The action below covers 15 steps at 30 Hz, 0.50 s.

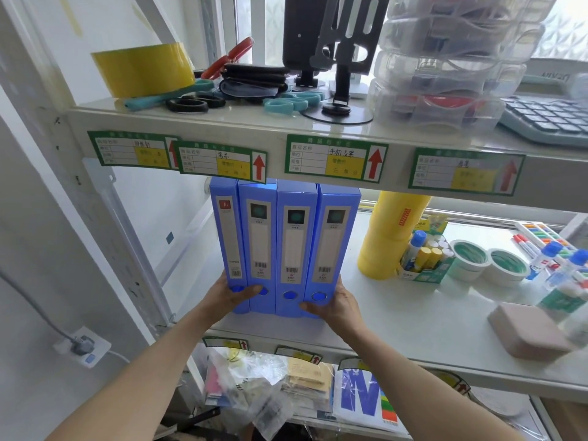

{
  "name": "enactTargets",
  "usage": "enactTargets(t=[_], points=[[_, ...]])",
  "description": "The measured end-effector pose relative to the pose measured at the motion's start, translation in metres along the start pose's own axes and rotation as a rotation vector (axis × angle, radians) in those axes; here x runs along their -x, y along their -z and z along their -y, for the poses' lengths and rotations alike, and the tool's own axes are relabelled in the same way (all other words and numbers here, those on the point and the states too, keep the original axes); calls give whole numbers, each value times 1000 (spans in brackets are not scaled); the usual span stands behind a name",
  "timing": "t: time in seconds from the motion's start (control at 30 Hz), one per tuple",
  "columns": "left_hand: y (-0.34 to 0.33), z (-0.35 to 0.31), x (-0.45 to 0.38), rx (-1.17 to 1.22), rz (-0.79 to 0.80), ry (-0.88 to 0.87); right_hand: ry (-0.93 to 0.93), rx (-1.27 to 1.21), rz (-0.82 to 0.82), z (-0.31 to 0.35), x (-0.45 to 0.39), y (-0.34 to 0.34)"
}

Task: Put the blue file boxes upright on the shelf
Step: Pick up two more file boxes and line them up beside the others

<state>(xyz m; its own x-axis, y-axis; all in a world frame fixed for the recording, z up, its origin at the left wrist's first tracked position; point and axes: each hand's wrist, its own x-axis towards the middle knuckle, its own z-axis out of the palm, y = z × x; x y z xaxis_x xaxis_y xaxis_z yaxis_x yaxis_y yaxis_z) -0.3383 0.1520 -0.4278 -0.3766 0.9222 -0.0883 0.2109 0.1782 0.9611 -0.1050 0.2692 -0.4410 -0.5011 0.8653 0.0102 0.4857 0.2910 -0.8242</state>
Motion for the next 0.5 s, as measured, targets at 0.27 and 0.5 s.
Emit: enactTargets(t=[0.27, 0.5], points=[[9, -8, 6, 118, 44, 58, -3, 8, -1, -1, 1, 2], [6, -12, 6, 133, -5, 50, 12, 52, 40, 3, 3, 6]])
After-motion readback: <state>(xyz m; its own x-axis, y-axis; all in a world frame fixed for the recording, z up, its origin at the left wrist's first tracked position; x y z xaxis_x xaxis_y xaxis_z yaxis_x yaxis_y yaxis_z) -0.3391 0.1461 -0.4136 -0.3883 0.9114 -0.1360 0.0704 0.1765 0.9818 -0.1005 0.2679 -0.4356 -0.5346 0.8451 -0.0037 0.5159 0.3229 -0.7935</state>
